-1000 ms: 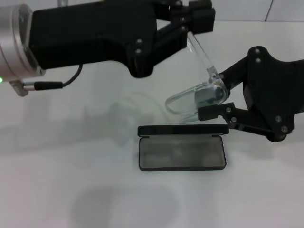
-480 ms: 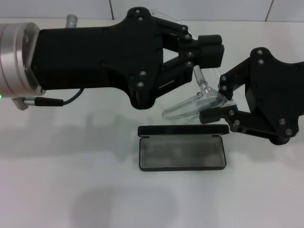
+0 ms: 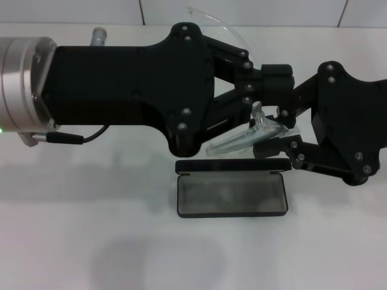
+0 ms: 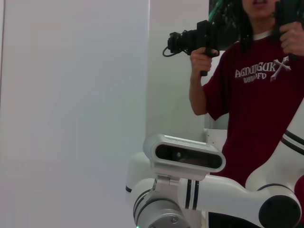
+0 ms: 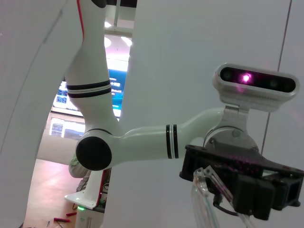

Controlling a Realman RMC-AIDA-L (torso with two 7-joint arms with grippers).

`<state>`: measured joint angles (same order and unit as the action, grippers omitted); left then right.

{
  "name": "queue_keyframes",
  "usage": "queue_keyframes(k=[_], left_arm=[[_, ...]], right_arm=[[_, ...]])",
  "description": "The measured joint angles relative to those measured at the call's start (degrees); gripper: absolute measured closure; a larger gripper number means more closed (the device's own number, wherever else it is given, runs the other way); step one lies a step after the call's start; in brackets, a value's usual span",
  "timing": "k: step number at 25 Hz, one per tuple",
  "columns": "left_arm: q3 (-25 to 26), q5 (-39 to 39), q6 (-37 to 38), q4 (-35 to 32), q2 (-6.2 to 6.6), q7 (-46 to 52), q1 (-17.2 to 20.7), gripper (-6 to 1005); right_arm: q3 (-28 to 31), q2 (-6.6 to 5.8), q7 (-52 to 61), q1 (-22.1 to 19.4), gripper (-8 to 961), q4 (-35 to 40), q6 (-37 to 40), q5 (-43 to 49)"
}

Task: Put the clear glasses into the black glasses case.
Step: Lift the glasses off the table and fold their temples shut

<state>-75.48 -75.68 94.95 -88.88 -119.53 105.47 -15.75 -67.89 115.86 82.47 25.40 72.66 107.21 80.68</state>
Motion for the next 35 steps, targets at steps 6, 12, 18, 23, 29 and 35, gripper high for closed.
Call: queue_keyframes(k=[6, 12, 18, 23, 29, 35], left_arm=[[-0.13, 0.00, 0.39, 0.06, -0.04, 0.48, -0.21, 930], [-0.74, -0.09, 0.59, 0.19, 0.05, 0.74, -0.70, 930], [0.29, -0.40, 0.57, 0.21, -0.04, 0.35, -0.70, 930], [1.14, -0.57, 0.44, 0.35, -0.07, 0.21, -0.69, 930], [1.35, -0.61, 0.29, 0.56, -0.15, 0.13, -0.69, 930], [1.92, -0.61, 0.13, 0.81, -0.18, 0.10, -0.48, 930]], right_arm=[[-0.21, -0.02, -0.46, -0.01, 835, -0.48, 0.05, 0.00], [-0.34, -0.03, -0.63, -0.03, 834, -0.54, 0.15, 0.00], [-0.31, -0.03, -0.95, 0.00, 835, -0.62, 1.00, -0.30], [-0.10, -0.06, -1.14, 0.00, 836, -1.88, 1.52, -1.14], [0.11, -0.11, -1.18, 0.00, 837, -2.16, 2.16, -1.41], [0.16, -0.04, -1.32, -0.15, 838, -2.18, 2.38, -1.53]])
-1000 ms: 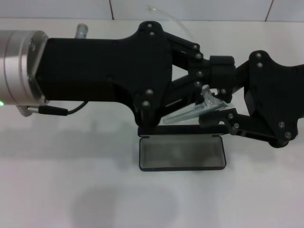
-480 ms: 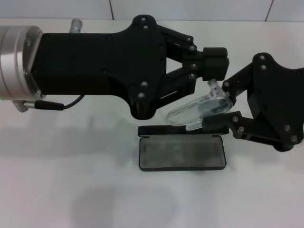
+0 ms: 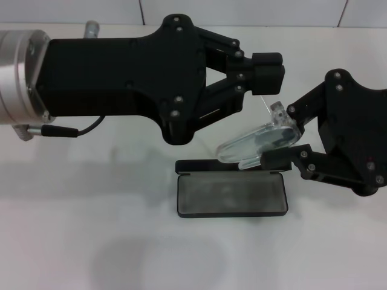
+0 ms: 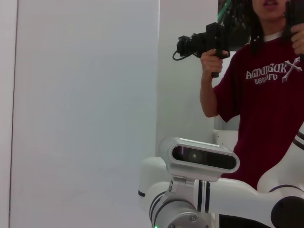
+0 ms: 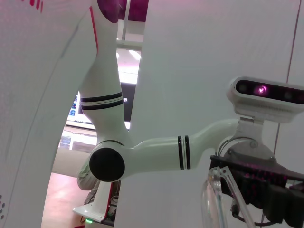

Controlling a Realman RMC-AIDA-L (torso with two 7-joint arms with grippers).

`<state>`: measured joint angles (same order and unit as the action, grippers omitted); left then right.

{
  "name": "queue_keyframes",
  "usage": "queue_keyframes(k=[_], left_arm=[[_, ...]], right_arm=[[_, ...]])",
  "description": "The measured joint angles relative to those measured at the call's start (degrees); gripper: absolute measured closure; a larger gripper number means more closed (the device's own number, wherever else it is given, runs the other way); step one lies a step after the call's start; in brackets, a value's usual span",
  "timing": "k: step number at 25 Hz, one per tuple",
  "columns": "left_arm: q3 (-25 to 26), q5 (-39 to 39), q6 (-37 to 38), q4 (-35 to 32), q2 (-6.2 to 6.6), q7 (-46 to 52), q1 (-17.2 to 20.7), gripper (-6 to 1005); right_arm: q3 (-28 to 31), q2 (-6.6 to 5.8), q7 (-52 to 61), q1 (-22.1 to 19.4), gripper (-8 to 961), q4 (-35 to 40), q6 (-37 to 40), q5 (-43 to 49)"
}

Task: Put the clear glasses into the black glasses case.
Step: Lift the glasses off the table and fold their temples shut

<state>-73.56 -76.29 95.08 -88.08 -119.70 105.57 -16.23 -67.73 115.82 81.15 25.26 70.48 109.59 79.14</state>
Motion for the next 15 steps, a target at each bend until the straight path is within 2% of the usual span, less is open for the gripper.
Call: queue_keyframes(k=[15], left_arm=[[-1.94, 0.10, 0.84, 1.02, -0.01, 0.43, -0.42, 930]], right_arm=[[-0.17, -0.07, -1.24, -0.60, 838, -0.73, 0.17, -1.36]])
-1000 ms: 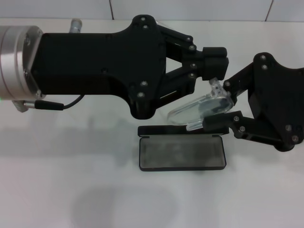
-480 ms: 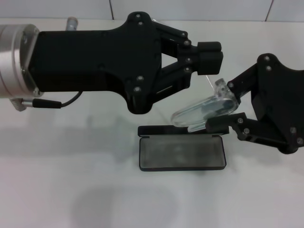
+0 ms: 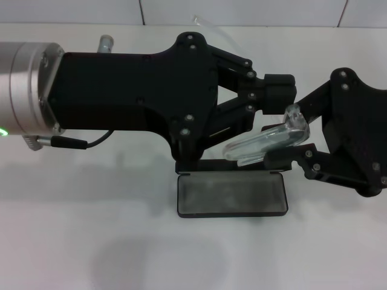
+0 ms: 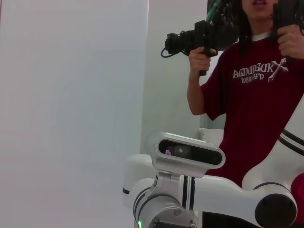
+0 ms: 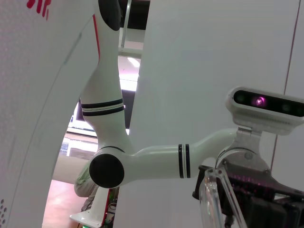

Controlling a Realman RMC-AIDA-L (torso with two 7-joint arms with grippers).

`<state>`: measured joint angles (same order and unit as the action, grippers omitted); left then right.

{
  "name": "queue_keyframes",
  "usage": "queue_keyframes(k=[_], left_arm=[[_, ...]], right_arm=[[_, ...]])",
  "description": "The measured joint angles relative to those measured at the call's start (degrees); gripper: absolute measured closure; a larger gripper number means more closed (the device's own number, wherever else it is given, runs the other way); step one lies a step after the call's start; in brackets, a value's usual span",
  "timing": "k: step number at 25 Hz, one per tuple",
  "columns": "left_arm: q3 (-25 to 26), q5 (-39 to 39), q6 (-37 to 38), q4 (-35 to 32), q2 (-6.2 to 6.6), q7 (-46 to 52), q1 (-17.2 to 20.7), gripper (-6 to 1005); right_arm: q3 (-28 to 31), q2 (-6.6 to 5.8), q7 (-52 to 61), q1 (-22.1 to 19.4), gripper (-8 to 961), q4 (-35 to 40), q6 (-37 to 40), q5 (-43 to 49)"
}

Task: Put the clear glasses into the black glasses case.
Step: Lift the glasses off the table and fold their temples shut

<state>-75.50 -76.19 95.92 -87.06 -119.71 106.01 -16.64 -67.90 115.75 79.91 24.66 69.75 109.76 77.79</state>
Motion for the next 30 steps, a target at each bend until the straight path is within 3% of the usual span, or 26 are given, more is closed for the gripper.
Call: queue_keyframes(k=[13, 19, 23, 30], left_arm=[[4.26, 0.31, -0.41, 0.30, -0.09, -2.61, 0.85, 930], [10.79, 0.38, -2.89, 1.99, -0.17, -3.18, 1.68, 930], [13.91, 2.25, -3.31, 5.08, -0.17, -4.64, 1.80, 930], [16.56, 7.13, -3.41, 11.94, 0.04, -6.89, 0.35, 930]], right_arm=[[0.14, 0.02, -0.25, -0.38, 837, -0.56, 0.54, -0.02], [0.44, -0.05, -6.60, -4.47, 837, 0.61, 0.99, -3.42], [2.51, -0.06, -9.72, -6.09, 837, 0.58, 5.83, -7.46], [2.63, -0.01, -9.95, -5.47, 837, -0.04, 12.37, -9.70]])
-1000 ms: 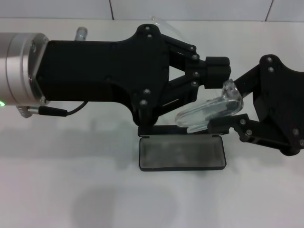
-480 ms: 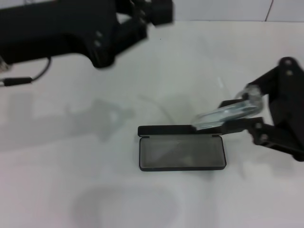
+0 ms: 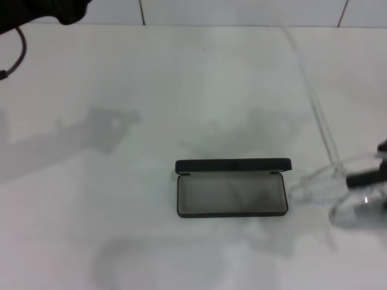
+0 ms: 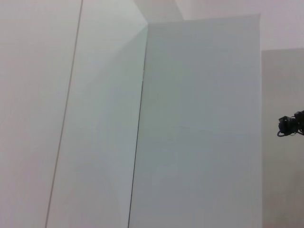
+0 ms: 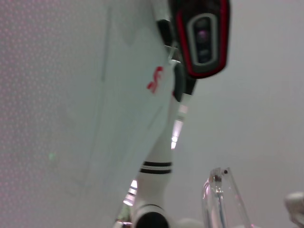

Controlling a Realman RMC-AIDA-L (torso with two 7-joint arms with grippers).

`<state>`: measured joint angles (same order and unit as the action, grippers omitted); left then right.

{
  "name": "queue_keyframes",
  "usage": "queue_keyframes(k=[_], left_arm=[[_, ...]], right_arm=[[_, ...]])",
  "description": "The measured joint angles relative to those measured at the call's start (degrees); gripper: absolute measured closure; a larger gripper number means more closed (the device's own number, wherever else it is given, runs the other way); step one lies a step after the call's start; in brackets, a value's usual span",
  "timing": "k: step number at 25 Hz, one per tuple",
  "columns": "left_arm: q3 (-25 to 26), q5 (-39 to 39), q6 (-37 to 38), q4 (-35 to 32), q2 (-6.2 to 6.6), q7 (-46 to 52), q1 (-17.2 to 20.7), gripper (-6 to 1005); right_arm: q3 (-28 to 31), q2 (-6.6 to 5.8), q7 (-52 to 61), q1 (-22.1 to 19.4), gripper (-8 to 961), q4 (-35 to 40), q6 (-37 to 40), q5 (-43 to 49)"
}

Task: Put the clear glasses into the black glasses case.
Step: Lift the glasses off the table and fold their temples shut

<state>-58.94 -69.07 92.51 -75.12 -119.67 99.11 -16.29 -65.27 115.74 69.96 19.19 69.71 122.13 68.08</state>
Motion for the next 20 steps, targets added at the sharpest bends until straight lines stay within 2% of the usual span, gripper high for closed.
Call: queue_keyframes(k=[4, 9, 20], left_arm=[[-0.87, -0.36, 0.02, 2.71, -0.10, -0.04, -1.57, 929], [-4.84, -0.35, 0.25, 5.20, -0.15, -0.23, -4.32, 929], [-12.89, 0.59, 0.39, 6.75, -0.21, -0.37, -7.35, 929]], right_arm=[[-1.32, 0.14, -0.52, 1.48, 837, -0.08, 0.77, -0.14], [-2.04, 0.22, -1.93, 3.64, 837, -0.59, 0.49, -0.55], [-1.11, -0.15, -4.86, 8.24, 838, -7.31, 0.07, -1.52]])
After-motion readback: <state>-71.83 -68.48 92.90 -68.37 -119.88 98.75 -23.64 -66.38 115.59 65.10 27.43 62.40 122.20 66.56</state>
